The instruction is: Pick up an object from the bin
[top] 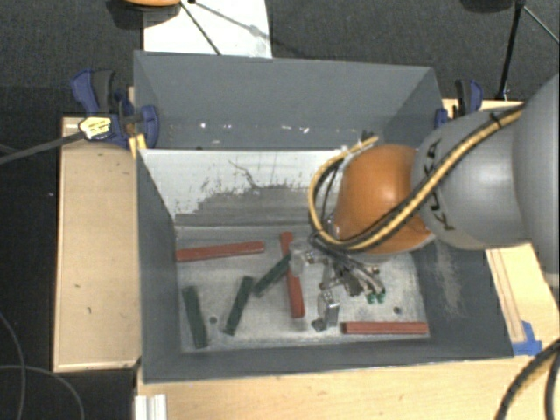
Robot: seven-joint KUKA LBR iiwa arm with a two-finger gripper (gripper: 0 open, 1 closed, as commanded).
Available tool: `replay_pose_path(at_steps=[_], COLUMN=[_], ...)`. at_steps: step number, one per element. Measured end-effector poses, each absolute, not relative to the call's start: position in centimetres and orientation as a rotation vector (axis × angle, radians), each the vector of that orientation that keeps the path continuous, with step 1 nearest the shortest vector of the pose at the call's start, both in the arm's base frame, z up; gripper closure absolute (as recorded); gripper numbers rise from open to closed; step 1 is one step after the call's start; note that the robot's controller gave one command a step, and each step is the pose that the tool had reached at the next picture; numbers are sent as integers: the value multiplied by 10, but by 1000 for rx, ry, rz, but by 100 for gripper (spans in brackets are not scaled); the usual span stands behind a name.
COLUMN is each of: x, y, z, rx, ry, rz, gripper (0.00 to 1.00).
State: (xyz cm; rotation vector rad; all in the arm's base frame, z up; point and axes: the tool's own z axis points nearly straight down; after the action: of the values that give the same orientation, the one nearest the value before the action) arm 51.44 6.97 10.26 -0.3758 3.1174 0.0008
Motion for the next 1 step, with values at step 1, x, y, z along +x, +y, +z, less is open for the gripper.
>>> replay_pose_path(at_steps=[1], x=[553], y=[96], z=[83], rx=[-363], ry=[3120], rz=[2], gripper=[0])
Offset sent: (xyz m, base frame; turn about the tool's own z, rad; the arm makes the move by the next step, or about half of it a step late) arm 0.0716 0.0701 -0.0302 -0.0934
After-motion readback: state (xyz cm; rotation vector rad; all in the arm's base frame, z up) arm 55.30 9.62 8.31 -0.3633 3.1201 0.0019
